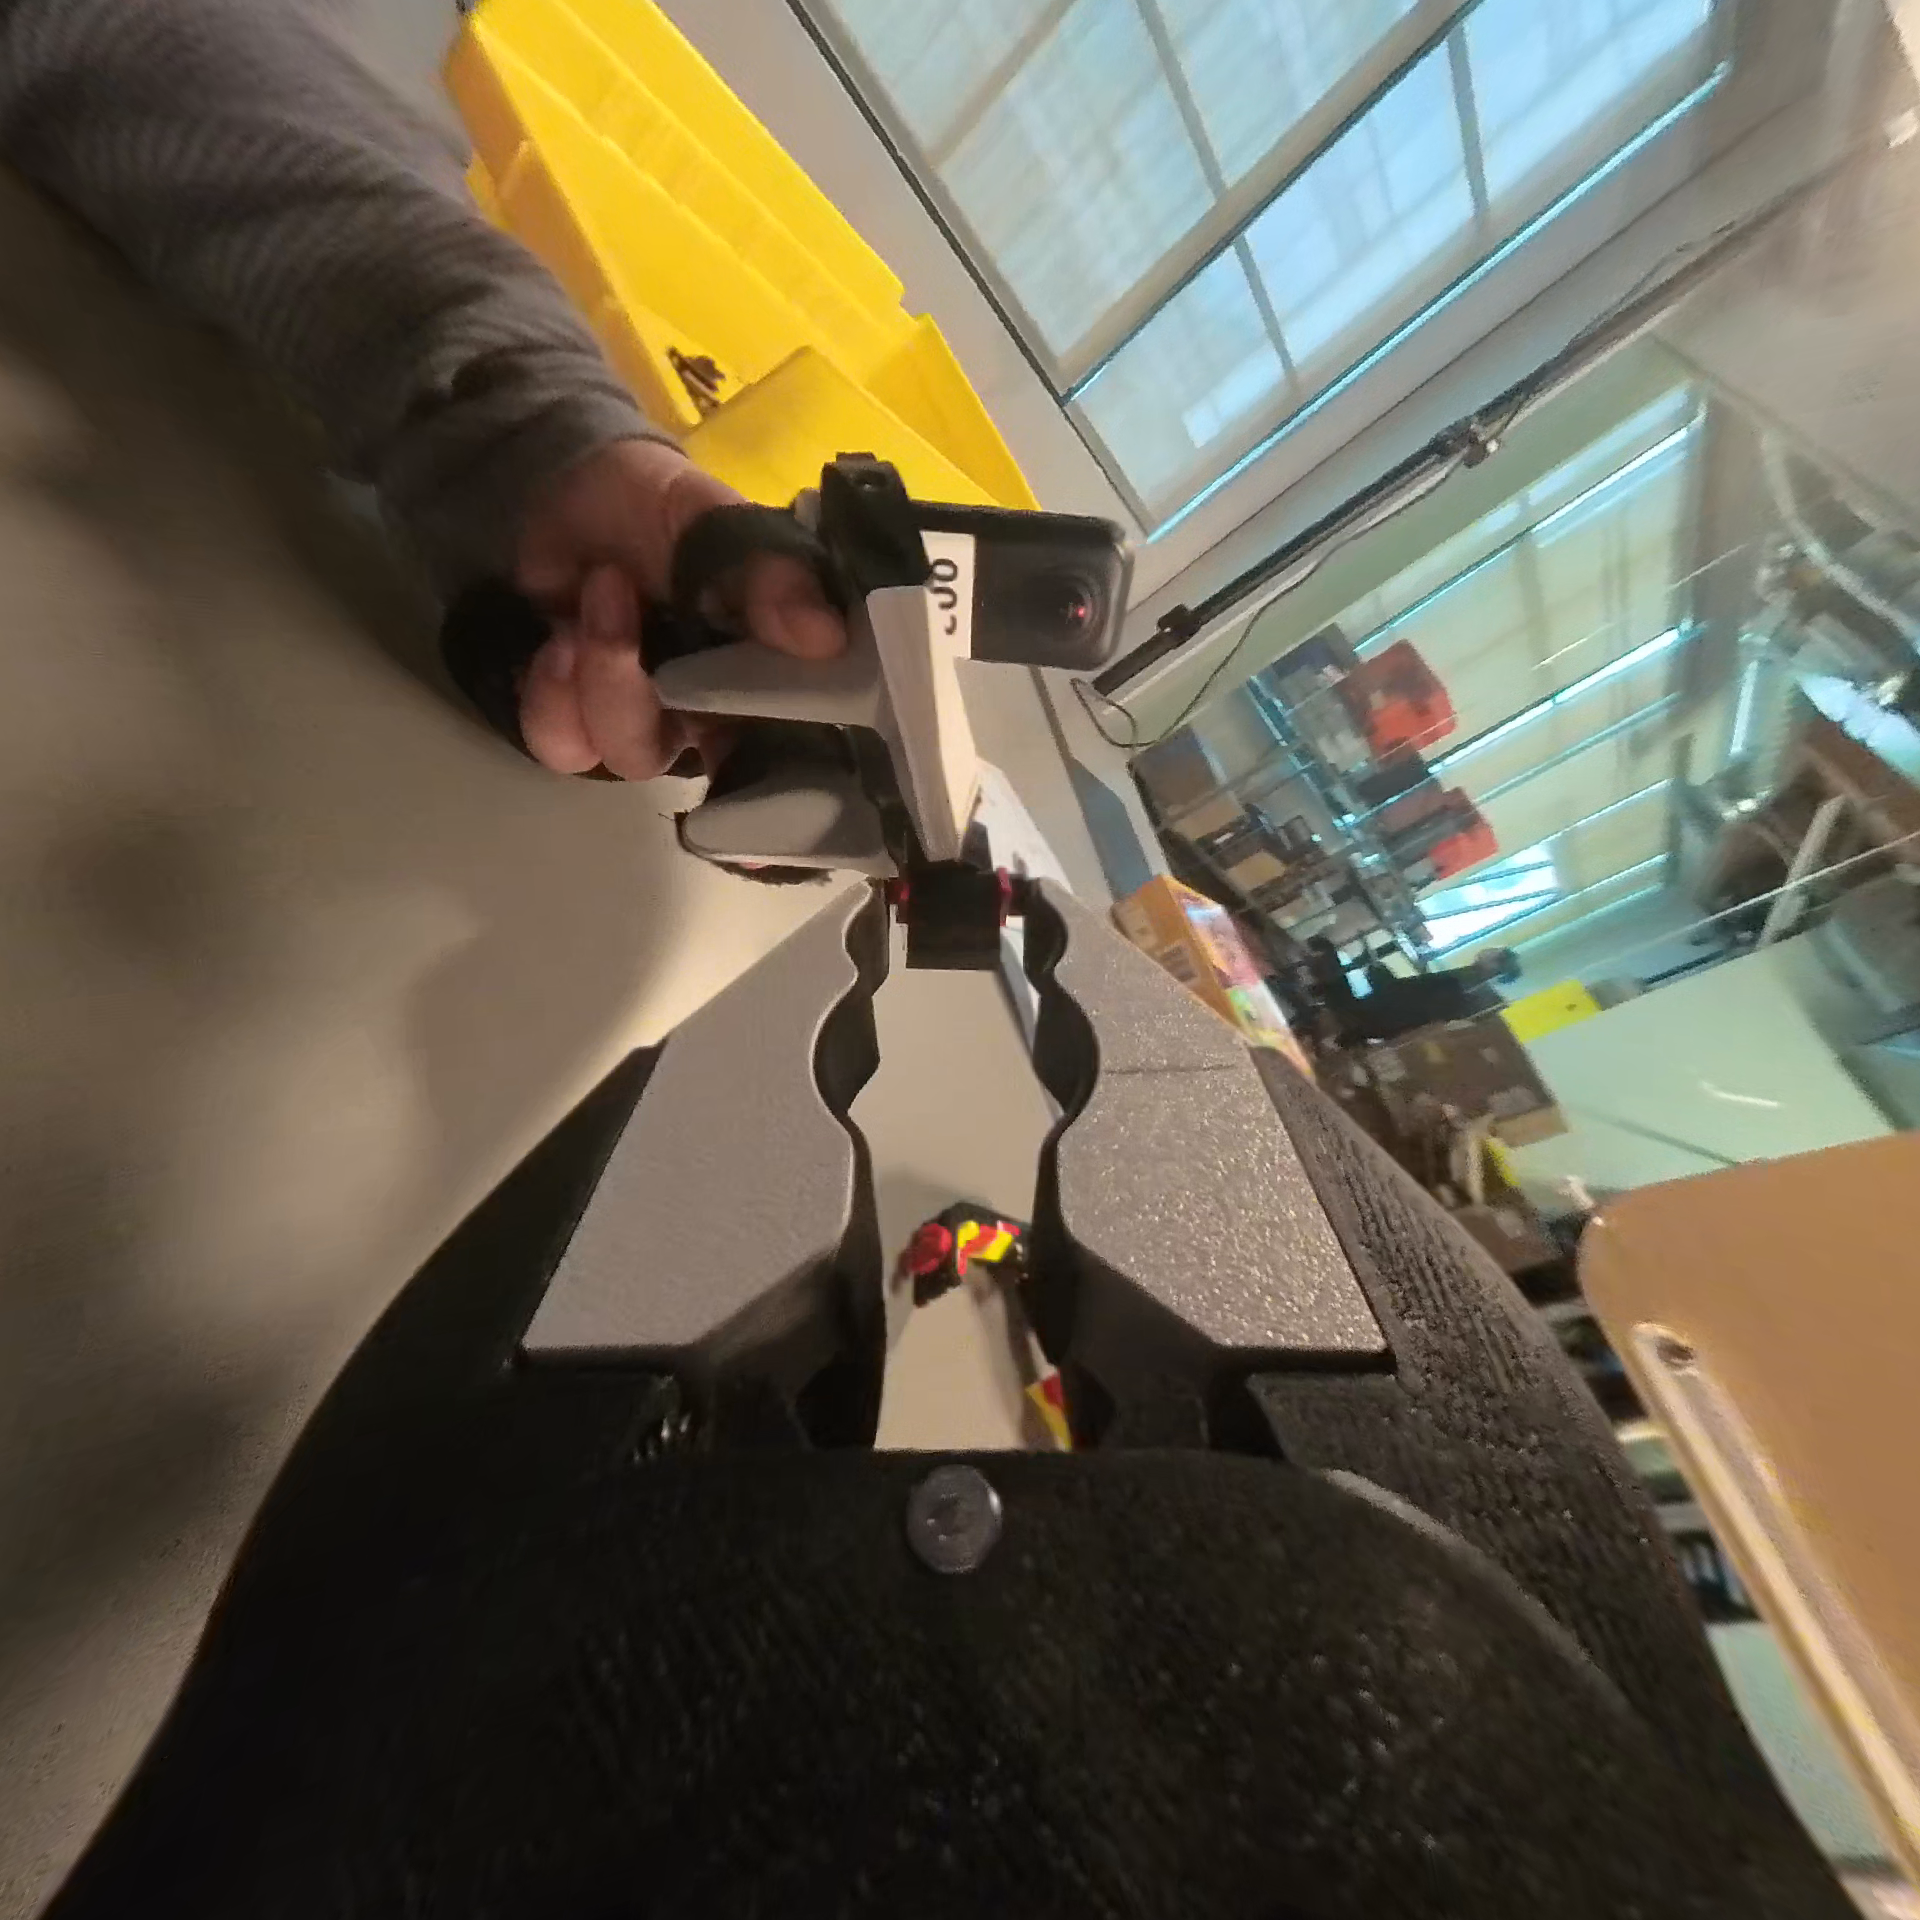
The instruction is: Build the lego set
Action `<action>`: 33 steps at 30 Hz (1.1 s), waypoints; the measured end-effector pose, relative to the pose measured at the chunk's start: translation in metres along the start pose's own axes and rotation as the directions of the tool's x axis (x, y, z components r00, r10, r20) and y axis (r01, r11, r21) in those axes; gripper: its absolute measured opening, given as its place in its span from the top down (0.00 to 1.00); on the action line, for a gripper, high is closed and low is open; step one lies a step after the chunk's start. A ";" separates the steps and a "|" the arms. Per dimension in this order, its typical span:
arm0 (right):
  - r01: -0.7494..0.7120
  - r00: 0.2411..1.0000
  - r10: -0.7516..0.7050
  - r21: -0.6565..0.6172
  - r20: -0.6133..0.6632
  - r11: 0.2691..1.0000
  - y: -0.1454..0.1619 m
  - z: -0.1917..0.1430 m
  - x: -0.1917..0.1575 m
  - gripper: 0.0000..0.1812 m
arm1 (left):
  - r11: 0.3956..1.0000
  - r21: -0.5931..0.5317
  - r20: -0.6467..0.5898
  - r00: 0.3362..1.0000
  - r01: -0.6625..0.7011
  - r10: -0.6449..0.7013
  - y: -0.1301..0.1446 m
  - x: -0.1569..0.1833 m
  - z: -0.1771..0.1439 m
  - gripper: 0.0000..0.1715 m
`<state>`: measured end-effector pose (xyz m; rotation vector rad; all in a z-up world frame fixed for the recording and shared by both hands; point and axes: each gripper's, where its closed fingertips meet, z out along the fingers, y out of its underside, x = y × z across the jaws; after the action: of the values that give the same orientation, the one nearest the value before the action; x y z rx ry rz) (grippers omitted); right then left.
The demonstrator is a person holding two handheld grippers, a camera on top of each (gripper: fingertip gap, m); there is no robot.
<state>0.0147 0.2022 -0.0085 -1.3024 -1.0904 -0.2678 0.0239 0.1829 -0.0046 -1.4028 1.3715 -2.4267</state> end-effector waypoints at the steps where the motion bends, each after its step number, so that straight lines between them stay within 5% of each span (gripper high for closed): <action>1: -0.022 1.000 0.022 0.000 0.012 1.000 0.001 0.001 0.000 0.87 | 1.000 0.002 0.008 1.000 -0.001 0.001 0.000 -0.001 0.000 0.91; 5: -0.177 0.983 0.176 0.012 0.050 0.984 0.006 -0.001 0.004 0.87 | 0.976 -0.054 0.124 0.968 -0.213 0.218 -0.004 -0.008 -0.012 0.75; 7: -0.316 0.942 0.315 -0.015 0.113 0.949 0.012 0.000 0.002 0.87 | 0.863 -0.202 0.280 0.817 -0.463 0.504 -0.005 -0.024 -0.026 0.71; 9: -0.484 0.851 0.486 -0.063 0.198 0.873 0.017 0.004 -0.004 0.87 | 0.617 -0.404 0.353 0.508 -0.675 0.786 -0.009 -0.035 -0.039 0.70; 12: -0.683 0.663 0.684 -0.128 0.305 0.719 0.019 0.011 -0.012 0.87 | 0.209 -0.593 0.257 0.064 -0.777 0.964 -0.006 -0.031 -0.039 0.66; 14: -0.769 0.538 0.760 -0.157 0.364 0.619 0.015 0.013 -0.015 0.87 | 0.011 -0.656 0.156 -0.121 -0.755 0.980 0.003 -0.031 -0.034 0.67; 16: -0.828 0.415 0.807 -0.192 0.420 0.526 0.009 0.014 -0.018 0.87 | -0.109 -0.697 0.096 -0.243 -0.709 0.965 0.008 -0.035 -0.032 0.74; 19: -0.867 0.301 0.830 -0.228 0.470 0.443 0.003 0.014 -0.021 0.87 | -0.198 -0.702 0.061 -0.334 -0.684 0.941 0.010 -0.032 -0.032 0.85; 21: -0.875 0.253 0.829 -0.248 0.500 0.416 -0.002 0.013 -0.025 0.87 | -0.212 -0.687 0.052 -0.337 -0.695 0.940 0.011 -0.026 -0.033 0.92; 25: -0.872 0.211 0.824 -0.280 0.525 0.401 -0.009 0.017 -0.033 0.87 | -0.201 -0.659 0.038 -0.299 -0.725 0.953 0.024 -0.017 -0.036 0.82; 28: -0.857 0.179 0.823 -0.325 0.540 0.399 -0.011 0.020 -0.044 0.87 | -0.232 -0.678 0.011 -0.325 -0.698 0.946 0.032 -0.015 -0.039 0.90; 33: -0.851 0.246 0.828 -0.296 0.504 0.434 -0.006 0.031 -0.051 0.80 | -0.103 -0.767 0.032 -0.197 -0.634 0.980 0.045 -0.026 -0.060 0.91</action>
<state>-0.0302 0.2070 -0.0471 -1.8175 -0.6862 1.0902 -0.0201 0.2059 -0.0662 -0.5110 1.7858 -0.4180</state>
